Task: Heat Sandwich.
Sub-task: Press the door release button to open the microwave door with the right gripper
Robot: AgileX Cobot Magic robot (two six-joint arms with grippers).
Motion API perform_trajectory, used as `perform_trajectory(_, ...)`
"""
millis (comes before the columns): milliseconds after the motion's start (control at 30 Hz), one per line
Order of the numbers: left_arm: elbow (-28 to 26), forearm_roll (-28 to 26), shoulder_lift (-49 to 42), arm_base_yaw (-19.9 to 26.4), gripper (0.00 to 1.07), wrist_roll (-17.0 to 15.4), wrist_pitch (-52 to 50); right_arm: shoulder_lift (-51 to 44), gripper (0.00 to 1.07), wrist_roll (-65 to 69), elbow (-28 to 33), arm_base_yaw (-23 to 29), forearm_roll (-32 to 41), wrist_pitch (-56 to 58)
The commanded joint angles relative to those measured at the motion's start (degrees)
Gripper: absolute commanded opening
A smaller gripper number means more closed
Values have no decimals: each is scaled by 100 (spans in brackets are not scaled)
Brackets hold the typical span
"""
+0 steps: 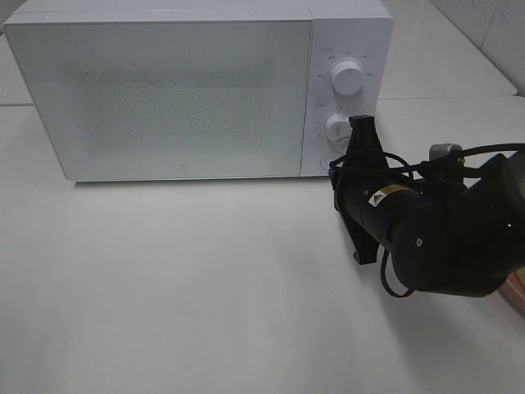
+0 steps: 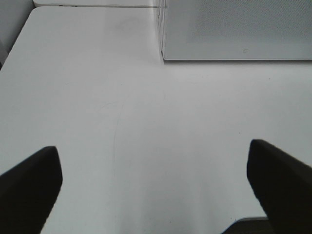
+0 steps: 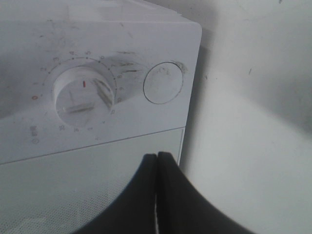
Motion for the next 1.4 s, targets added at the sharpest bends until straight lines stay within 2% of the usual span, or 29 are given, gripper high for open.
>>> perform_trajectory(33, 6, -11, -138, -29, 98, -11, -52, 80, 0, 97, -132, -120, -172, 92)
perform_trajectory(633, 6, -11, -138, -29, 98, -11, -52, 917, 0, 464, -1089, -722, -796, 258)
perform_trajectory(1167, 6, -11, -143, -29, 98, -17, -52, 1249, 0, 424, -1387, -859, -556, 201)
perform_trajectory(1400, 6, -11, -109, -29, 98, -11, -52, 1324, 0, 327, -1696, -859, -476, 189)
